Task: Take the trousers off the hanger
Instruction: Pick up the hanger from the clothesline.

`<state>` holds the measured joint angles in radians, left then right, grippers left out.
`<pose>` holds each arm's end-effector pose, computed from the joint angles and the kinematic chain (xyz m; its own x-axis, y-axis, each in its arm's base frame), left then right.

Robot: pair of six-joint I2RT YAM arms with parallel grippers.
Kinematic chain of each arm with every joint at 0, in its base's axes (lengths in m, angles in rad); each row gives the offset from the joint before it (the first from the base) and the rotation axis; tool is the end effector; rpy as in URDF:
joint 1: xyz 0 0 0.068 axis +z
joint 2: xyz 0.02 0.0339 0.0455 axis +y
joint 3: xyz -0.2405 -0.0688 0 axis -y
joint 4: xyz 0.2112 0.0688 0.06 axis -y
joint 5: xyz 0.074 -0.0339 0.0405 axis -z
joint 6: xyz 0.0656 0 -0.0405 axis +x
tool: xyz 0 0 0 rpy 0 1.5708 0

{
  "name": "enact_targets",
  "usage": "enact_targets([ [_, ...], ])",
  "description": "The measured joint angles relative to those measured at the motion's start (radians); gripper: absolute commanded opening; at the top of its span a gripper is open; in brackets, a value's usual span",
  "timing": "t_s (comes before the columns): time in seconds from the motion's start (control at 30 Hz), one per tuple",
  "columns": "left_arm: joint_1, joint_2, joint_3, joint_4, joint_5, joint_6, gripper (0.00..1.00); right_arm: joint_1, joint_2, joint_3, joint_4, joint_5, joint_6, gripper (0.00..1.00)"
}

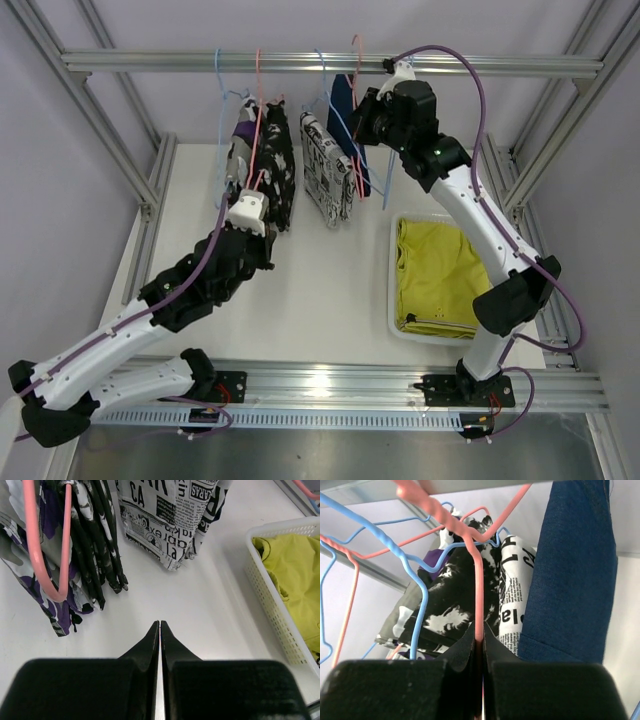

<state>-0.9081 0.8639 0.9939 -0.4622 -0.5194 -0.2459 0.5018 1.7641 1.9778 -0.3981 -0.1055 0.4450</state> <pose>0.1421 -0.1291 0.3405 -0.2909 0.0293 -0.9563 0.3349 0.9394 -0.0731 0.3445 0.1969 0.4274 -0.3901 0.2742 -0.8790 -0.4445 0.7800 0.4406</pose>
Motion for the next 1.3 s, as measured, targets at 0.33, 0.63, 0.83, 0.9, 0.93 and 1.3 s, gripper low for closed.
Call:
enact_targets([
  [0.33,0.002,-0.014,-0.009,0.01,0.01,0.0,0.04,0.032,-0.008,-0.043,0.061,0.099,-0.049,0.0],
  [0.63,0.002,-0.015,-0.011,0.011,0.011,0.0,0.04,0.052,-0.102,-0.2,0.194,0.251,-0.058,0.0],
  [0.83,0.002,-0.017,-0.011,0.011,0.011,0.0,0.04,0.079,-0.127,-0.215,0.225,0.343,-0.057,0.0],
  [0.9,0.002,-0.02,-0.011,0.01,0.011,0.0,0.04,0.085,-0.126,-0.217,0.248,0.375,-0.057,0.0],
  [0.93,0.002,-0.022,-0.012,0.01,0.011,0.0,0.04,0.088,-0.126,-0.219,0.257,0.391,-0.058,0.0],
  [1.3,0.002,-0.029,-0.012,0.01,0.012,0.0,0.04,0.163,-0.103,-0.263,0.377,0.582,-0.089,0.0],
])
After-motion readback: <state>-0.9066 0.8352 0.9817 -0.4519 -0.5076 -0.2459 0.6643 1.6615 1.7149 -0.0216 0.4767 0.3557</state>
